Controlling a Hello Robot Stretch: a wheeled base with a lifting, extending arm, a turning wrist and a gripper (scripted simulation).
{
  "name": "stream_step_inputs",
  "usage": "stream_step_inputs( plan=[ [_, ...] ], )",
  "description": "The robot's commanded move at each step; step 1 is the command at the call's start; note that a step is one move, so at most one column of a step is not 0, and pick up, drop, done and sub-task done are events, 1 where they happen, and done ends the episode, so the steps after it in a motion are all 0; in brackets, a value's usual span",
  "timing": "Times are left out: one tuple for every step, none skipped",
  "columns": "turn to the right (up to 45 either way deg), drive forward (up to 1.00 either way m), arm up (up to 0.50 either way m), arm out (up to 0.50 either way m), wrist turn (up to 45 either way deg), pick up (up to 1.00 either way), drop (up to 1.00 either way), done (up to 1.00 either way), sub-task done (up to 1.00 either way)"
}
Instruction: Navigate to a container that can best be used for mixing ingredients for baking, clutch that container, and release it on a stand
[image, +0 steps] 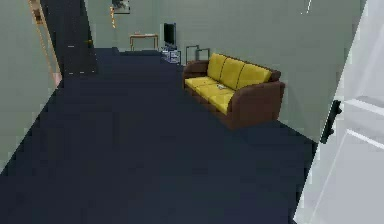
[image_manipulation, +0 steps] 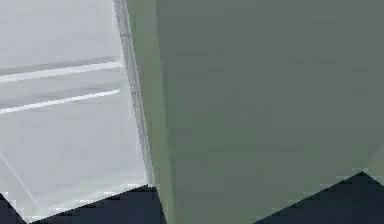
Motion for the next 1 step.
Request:
stream_step_inputs(
  plan=[
    [0.0, 1.0, 0.0, 0.0, 0.0, 0.0, 0.0, 0.0, 0.0]
  ],
)
